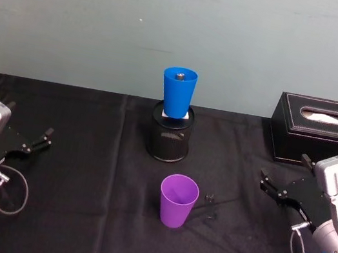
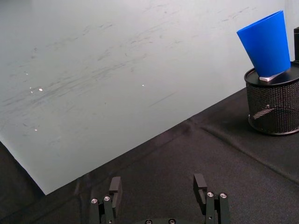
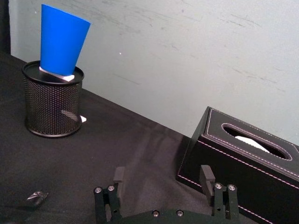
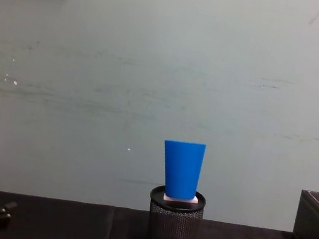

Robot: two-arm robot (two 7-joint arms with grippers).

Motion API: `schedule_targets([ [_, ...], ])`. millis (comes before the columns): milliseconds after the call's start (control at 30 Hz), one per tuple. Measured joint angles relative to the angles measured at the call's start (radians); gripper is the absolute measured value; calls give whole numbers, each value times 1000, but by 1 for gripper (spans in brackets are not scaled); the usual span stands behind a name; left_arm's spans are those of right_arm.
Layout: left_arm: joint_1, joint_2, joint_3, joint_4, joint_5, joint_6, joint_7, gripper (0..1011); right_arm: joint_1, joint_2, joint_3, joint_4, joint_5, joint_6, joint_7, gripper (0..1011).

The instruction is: Pick up one cup with a gripper and tap it against the other cup.

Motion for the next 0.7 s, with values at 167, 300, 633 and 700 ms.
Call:
schedule_targets([
  [167, 0, 0, 0, 0, 0, 0, 0, 1000, 0, 0, 0, 0, 0, 0, 0, 1003],
  [300, 0, 0, 0, 0, 0, 0, 0, 1000, 0, 1, 0, 0, 0, 0, 0, 1003],
  [633, 0, 0, 0, 0, 0, 0, 0, 1000, 0, 1, 0, 0, 0, 0, 0, 1003],
  [700, 0, 0, 0, 0, 0, 0, 0, 1000, 0, 1, 0, 0, 0, 0, 0, 1003],
])
